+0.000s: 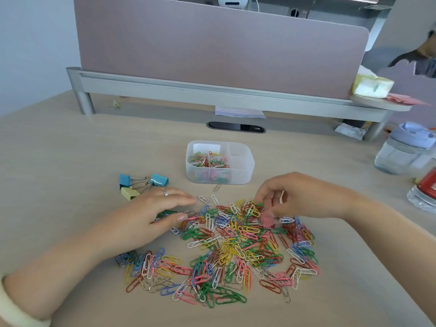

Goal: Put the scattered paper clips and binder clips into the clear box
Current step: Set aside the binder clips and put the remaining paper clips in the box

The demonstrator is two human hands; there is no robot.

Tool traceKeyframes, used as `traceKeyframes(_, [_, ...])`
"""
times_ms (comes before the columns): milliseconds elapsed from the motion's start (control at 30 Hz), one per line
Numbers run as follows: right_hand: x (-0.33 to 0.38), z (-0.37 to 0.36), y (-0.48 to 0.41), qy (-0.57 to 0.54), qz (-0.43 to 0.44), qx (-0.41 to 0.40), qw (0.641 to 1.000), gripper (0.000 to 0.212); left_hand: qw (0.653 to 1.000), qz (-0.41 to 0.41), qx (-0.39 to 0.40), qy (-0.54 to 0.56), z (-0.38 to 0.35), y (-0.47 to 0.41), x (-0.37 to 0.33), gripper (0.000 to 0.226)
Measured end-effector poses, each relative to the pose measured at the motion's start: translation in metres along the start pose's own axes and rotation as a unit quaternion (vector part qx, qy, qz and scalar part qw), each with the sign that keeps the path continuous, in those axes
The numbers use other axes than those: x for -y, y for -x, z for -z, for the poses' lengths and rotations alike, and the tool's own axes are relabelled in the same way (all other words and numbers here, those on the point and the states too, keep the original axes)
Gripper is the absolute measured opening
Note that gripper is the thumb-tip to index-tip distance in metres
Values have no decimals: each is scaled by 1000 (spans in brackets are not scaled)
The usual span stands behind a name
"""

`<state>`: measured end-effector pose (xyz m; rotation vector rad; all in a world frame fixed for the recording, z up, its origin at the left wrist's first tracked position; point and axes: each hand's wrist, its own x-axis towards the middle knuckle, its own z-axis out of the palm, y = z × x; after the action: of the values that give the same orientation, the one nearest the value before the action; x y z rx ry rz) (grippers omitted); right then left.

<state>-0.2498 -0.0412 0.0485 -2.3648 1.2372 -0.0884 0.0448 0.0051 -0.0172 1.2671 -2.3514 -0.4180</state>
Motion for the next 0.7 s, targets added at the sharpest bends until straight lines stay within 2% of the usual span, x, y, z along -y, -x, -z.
traceKeyframes(67, [3, 2, -1, -4, -1, 6, 1000, 30, 1000, -8, -6, 0, 0, 1, -1, 68])
traceKeyframes(233, [0, -11, 3, 66, -33, 60, 995, 49, 1000, -15, -7, -3, 2, 4, -3, 67])
traceKeyframes(467, [8, 4, 5, -40, -30, 43, 998, 31, 1000, -10, -1, -11, 4, 4, -3, 55])
traceKeyframes(600, [25, 22, 0, -50, -20, 105, 993, 8, 1000, -10, -8, -8, 5, 4, -1, 60])
traceKeyframes(700, [34, 23, -9, -56, -31, 158, 985, 9, 1000, -8, -16, 2, 8, 4, -3, 54])
